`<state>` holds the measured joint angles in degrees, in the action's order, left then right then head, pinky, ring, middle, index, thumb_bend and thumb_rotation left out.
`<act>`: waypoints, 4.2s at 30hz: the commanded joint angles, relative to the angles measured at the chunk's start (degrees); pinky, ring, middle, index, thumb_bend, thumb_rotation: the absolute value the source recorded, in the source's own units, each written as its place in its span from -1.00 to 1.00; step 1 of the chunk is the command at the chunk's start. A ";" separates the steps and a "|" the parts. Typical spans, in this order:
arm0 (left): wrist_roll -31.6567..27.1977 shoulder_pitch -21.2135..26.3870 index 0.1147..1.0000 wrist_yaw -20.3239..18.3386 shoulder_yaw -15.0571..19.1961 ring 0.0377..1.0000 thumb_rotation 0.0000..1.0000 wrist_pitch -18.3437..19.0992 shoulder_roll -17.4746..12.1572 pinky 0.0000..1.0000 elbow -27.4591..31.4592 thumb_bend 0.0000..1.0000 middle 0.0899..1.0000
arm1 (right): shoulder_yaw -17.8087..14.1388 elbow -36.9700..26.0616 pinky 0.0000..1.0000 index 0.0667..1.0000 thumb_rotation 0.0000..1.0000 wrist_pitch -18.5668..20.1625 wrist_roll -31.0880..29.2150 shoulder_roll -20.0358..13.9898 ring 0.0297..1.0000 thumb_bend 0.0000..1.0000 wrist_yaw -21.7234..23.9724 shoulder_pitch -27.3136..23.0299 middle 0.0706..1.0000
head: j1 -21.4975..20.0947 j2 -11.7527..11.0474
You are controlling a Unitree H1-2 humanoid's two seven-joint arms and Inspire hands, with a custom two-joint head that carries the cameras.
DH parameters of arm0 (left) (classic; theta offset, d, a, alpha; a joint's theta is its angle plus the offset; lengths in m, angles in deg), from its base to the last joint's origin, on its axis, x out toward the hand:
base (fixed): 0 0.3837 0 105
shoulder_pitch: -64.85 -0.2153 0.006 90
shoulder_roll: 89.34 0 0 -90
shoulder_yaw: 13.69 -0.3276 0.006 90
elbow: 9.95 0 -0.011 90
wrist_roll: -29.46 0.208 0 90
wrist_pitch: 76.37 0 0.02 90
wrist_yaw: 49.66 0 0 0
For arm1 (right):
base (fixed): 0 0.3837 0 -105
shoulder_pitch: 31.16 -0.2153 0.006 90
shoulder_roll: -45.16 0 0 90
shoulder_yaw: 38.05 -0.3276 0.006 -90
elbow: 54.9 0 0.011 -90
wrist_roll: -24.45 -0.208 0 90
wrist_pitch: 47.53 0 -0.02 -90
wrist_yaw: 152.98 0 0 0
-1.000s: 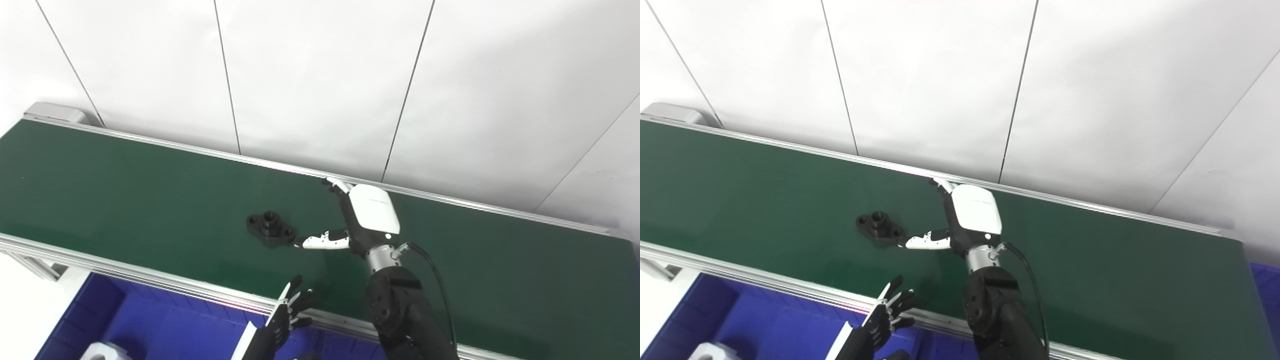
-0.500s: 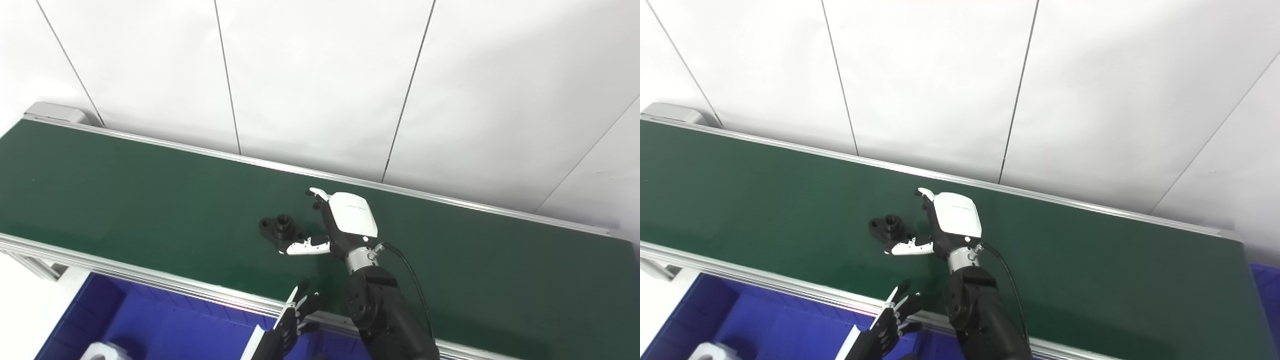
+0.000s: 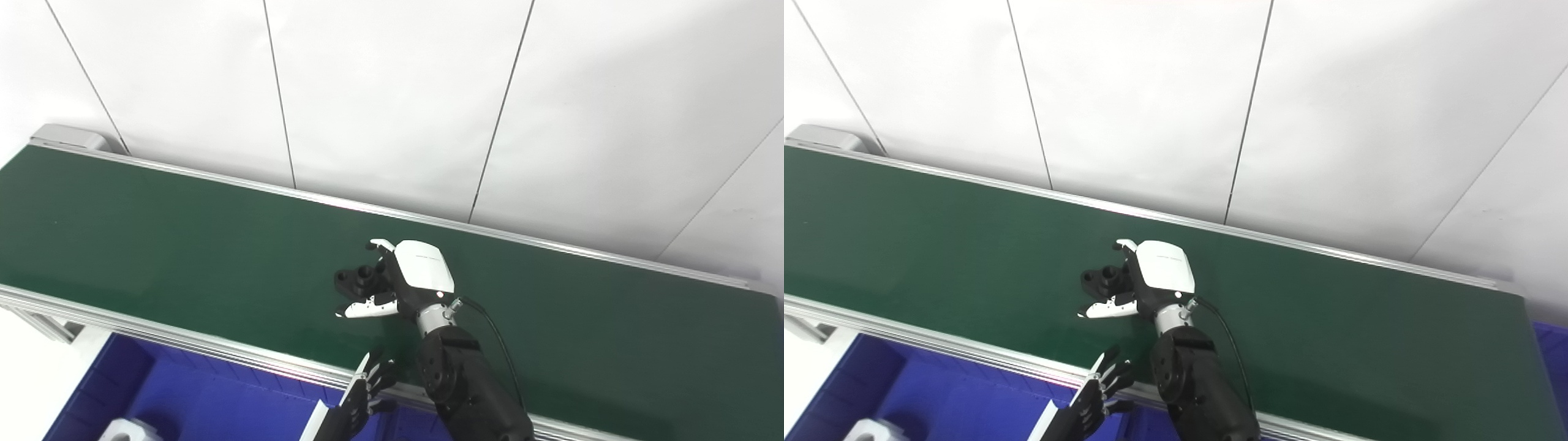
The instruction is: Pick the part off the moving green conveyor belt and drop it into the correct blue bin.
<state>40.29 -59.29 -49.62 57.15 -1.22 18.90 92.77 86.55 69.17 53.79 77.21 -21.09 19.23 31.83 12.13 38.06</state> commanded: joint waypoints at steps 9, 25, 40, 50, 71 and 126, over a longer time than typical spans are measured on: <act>0.54 -1.57 1.00 1.32 -1.85 0.76 0.28 0.35 2.57 0.54 2.74 0.46 0.82 | 4.69 9.31 -0.74 0.00 -0.17 -3.27 1.30 -1.07 -0.68 0.23 -7.80 -1.74 -0.54 | 0.09 0.58; 0.08 -1.53 1.00 1.95 -1.50 0.74 0.31 0.12 2.12 0.52 3.10 0.40 0.78 | 7.86 12.56 -0.82 -0.42 0.07 -0.76 1.75 -3.86 -0.76 0.18 -10.53 -1.58 -0.65 | -0.94 1.21; -0.67 -1.30 1.00 2.03 -0.17 0.78 0.44 0.29 1.03 0.57 3.65 0.45 0.79 | 4.61 -5.47 -0.84 -0.57 -0.33 -3.54 -2.37 -6.34 -0.79 0.11 -12.87 2.99 -0.72 | -6.20 1.54; -3.76 -0.77 1.00 0.00 2.08 0.83 0.55 1.64 -2.15 0.67 5.17 0.37 0.84 | 2.33 -30.01 -0.82 -0.38 -0.28 -2.29 0.42 -10.72 -0.78 0.06 -4.47 6.46 -0.70 | -12.29 2.13; -13.70 -2.41 1.00 -4.29 7.35 0.97 0.81 8.26 -8.89 0.92 13.80 0.42 0.99 | -3.93 -70.63 -0.80 -0.26 -0.27 3.46 17.22 -12.19 -0.74 0.08 23.75 31.90 -0.64 | -29.45 11.74; -15.77 -1.58 1.00 -6.50 9.95 0.91 0.79 12.18 -9.21 0.87 15.66 0.37 0.96 | -25.99 -71.99 -0.05 0.28 0.55 -6.94 -39.54 -2.26 0.04 0.61 30.50 62.94 0.13 | -27.69 10.72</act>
<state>22.64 -59.91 -54.92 67.20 18.43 10.67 107.53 66.83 -6.90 55.60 68.28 -30.97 61.62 87.69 -15.64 48.69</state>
